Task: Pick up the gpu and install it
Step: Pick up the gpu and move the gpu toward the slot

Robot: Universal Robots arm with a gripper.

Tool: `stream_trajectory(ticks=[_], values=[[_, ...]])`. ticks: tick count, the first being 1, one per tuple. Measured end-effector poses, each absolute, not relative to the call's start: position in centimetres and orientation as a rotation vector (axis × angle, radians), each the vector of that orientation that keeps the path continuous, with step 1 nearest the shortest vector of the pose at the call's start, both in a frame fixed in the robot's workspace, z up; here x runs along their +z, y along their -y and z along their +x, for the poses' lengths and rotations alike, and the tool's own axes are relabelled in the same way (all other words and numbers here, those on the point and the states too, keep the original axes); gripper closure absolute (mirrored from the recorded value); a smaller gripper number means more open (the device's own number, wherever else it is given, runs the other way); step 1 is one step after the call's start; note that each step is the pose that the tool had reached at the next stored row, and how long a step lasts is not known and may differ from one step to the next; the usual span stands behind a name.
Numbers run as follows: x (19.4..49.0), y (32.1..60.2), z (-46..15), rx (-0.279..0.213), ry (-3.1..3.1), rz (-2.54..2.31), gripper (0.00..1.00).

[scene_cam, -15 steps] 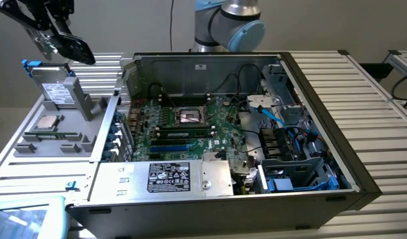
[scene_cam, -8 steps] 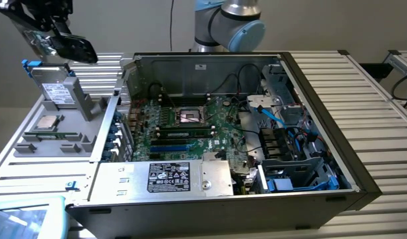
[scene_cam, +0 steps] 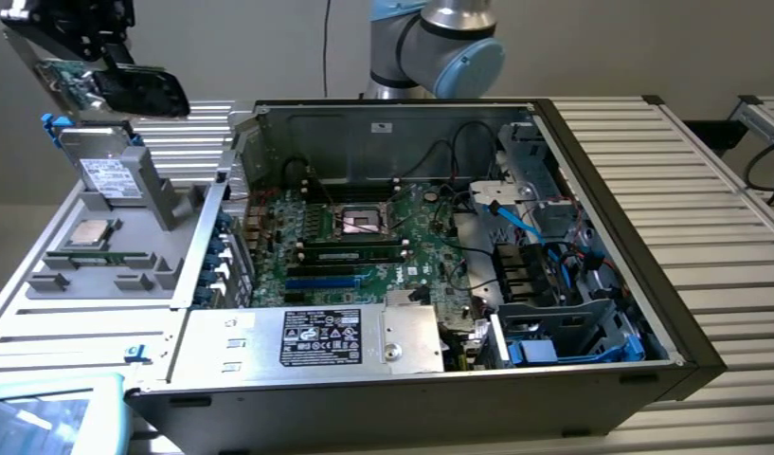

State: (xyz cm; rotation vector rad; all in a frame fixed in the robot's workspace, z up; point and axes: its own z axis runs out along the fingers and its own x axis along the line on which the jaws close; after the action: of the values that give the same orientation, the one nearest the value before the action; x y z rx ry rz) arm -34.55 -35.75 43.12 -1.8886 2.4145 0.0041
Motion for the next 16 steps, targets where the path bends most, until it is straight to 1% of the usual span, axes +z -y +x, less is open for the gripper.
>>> stream_trajectory(ticks=[9, 16], values=[[43.09, 35.75, -34.55, 0.014, -2.267, -2.069, 0.73], [43.43, 35.65, -34.54, 0.015, -2.264, -2.073, 0.73]])
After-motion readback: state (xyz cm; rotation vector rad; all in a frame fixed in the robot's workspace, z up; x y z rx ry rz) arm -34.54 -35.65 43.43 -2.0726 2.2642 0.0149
